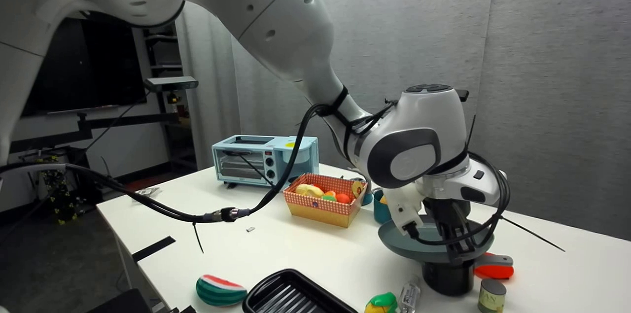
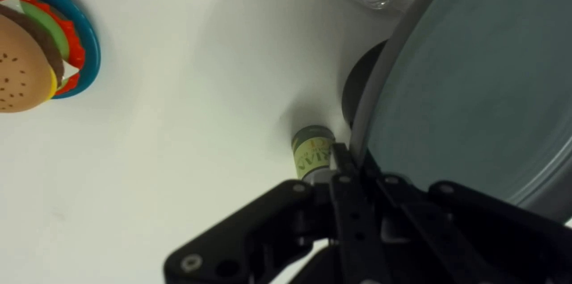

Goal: Put the white bowl in the black pot then place the plate over the pot

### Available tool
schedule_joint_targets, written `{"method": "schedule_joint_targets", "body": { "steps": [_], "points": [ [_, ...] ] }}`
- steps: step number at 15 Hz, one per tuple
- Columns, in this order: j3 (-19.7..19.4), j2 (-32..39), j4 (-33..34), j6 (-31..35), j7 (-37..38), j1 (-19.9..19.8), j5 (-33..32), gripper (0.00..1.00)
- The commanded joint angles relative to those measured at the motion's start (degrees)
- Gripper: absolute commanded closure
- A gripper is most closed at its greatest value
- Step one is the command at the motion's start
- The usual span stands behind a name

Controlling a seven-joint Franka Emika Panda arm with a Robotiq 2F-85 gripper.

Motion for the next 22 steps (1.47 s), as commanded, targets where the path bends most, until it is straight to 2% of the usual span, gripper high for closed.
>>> {"method": "schedule_joint_targets", "body": {
  "steps": [1,2,3,4,6,9,13,19,22],
  "points": [
    [0.3,-1.8,-3.3,0.4,-2.1,-0.1,0.2,0.98],
    [0.3,-1.8,-3.3,0.1,-2.1,0.0,0.2,0.97],
    [0.5,-1.9,-3.4,-0.2,-2.3,-0.1,0.3,0.69],
    [0.6,-2.0,-3.6,-0.2,-2.4,-0.1,0.4,0.67],
    [0.7,-2.0,-4.5,-0.3,-2.7,0.0,0.4,0.54],
    [1.0,-2.1,-5.7,-0.6,-3.2,0.0,0.6,0.3],
    [1.6,-2.1,-6.2,-1.3,-3.6,-0.2,0.9,0.02],
    [2.0,-2.1,-6.5,-2.3,-3.9,-0.2,0.8,0.0],
    [2.2,-2.4,-6.5,-4.9,-4.7,0.0,0.3,0.0]
  ]
}}
